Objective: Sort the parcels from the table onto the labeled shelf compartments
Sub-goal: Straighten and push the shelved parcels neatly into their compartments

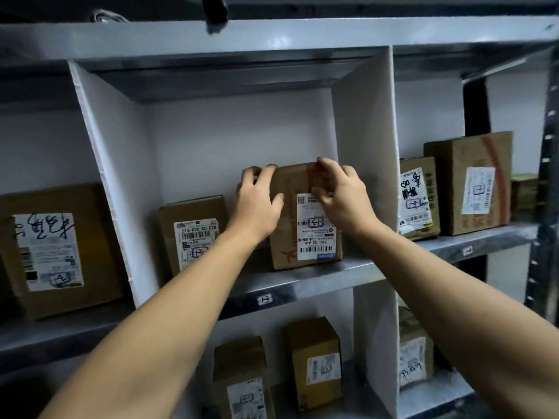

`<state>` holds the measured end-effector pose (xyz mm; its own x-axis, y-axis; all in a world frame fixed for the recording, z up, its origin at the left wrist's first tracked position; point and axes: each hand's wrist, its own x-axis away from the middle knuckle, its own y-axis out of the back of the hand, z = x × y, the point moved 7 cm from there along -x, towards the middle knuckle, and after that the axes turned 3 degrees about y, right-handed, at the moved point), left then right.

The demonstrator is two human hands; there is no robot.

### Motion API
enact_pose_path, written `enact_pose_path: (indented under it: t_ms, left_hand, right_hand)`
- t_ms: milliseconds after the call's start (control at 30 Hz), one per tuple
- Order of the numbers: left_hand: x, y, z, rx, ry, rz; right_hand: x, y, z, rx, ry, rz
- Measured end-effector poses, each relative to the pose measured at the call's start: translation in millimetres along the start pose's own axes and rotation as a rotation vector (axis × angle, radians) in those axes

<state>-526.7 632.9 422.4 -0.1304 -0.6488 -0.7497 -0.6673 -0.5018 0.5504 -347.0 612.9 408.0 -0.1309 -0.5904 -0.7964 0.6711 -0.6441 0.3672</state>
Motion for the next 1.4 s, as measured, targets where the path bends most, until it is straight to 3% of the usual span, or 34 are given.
enact_pose_path:
  t_ms: [500, 633, 900, 1400]
  left_hand:
    - [-5.0, -21.6, -9.0, 0.047, -0.008, -0.033]
    - [6.9, -8.6, -8.7, 0.051, 0.013, -0.052]
    - [51.0, 3.8, -38.2, -0.101, -0.234, -0.113]
    - [80.6, -75.1, -163.3, 0.057, -0.481, -0.001]
  right_hand:
    - [-6.2, 14.1, -24.0, 0.022, 0.019, -0.026]
    - [7.2, 23.7, -13.1, 0.188, 0.122, -0.063]
    - [58.2, 60.5, -5.4, 0.551, 0.304, -0.075]
    - [96.7, 168.2, -91.2, 0.665, 0.090, -0.106]
